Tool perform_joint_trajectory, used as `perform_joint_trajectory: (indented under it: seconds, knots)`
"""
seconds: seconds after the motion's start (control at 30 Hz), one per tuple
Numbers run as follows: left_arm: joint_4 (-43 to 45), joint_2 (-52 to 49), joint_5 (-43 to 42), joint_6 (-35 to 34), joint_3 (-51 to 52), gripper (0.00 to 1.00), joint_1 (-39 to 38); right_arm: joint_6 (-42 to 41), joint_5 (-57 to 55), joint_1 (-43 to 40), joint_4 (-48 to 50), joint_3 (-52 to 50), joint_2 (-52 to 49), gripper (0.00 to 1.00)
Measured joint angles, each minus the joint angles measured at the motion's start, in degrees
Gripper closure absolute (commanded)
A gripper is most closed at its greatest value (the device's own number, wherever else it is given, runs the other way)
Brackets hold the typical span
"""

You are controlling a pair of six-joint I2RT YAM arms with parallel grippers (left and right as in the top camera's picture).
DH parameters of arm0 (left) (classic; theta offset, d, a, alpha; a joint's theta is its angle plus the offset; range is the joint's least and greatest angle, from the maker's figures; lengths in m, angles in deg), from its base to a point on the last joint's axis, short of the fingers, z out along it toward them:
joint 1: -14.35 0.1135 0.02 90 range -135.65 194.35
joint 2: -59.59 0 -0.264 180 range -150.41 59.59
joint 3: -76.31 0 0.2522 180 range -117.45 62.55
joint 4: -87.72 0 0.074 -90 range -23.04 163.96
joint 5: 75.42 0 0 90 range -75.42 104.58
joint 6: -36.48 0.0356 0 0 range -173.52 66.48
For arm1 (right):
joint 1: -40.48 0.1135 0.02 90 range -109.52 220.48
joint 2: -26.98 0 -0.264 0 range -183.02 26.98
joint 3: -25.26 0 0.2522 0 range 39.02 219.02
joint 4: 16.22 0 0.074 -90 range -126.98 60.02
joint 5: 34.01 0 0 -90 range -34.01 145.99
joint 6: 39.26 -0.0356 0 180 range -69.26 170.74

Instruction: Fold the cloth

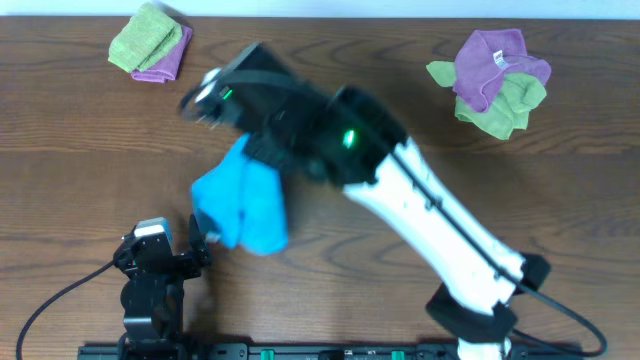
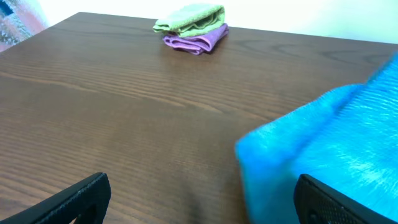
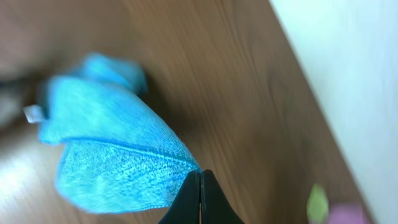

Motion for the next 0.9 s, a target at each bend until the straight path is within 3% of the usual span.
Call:
perform_joint_trajectory:
  seconds: [0.03,0.07,0.1,0.17,0.27,0.37,0.4,0.43,0.47,0.53,0.57,0.6,0.7,0.9]
  knots:
    - [0.0,0.0,0.0,0.0,0.0,0.05,0.0,-0.4,-0.4,-2.4,0.5,-2.4,0.0,0.82]
    - [0.0,0.0,0.0,0.0,0.0,0.05,0.0,-1.9,-1.8,-6.7,2.4,-7.4,0.0,0.22]
    - [0.0,0.0,0.0,0.0,0.0,0.05,0.0,-4.0,-2.8,-11.3,3.3,-11.9,-0.7,0.02]
    - [0.0,0.0,0.0,0.0,0.0,0.05,0.0,-7.0,-2.3,-18.8,2.4,-17.7,-2.6,0.01]
    - [0.0,0.0,0.0,0.0,0.0,0.05,0.0,-8.3,0.2,-23.3,3.1,-22.1,-3.8,0.01]
    - [0.0,0.0,0.0,0.0,0.0,0.05,0.0,-7.2,4.7,-23.9,3.7,-23.6,-3.8,0.21]
    - [0.0,0.0,0.0,0.0,0.0,0.05,0.0,-6.0,6.7,-23.3,3.7,-23.8,-3.8,0.36]
    - [0.0,0.0,0.0,0.0,0.0,0.05,0.0,-4.8,8.6,-22.3,3.8,-24.4,-3.8,0.85]
    - [0.0,0.0,0.0,0.0,0.0,0.05,0.0,-4.0,9.7,-21.2,4.0,-25.1,-3.8,0.99]
    - [0.0,0.0,0.0,0.0,0.0,0.05,0.0,-3.2,11.6,-18.8,4.7,-26.7,-3.8,0.98]
    - [0.0,0.0,0.0,0.0,0.0,0.05,0.0,-2.7,12.4,-17.2,5.0,-27.6,-3.8,0.63]
    - [0.0,0.0,0.0,0.0,0.0,0.05,0.0,-2.0,13.5,-15.5,5.2,-28.7,-3.8,0.42]
    - [0.0,0.0,0.0,0.0,0.0,0.05,0.0,1.7,15.0,-9.9,8.0,-32.1,-3.8,0.44]
    - [0.0,0.0,0.0,0.0,0.0,0.05,0.0,6.8,15.7,-2.5,18.4,-40.9,-3.8,0.32]
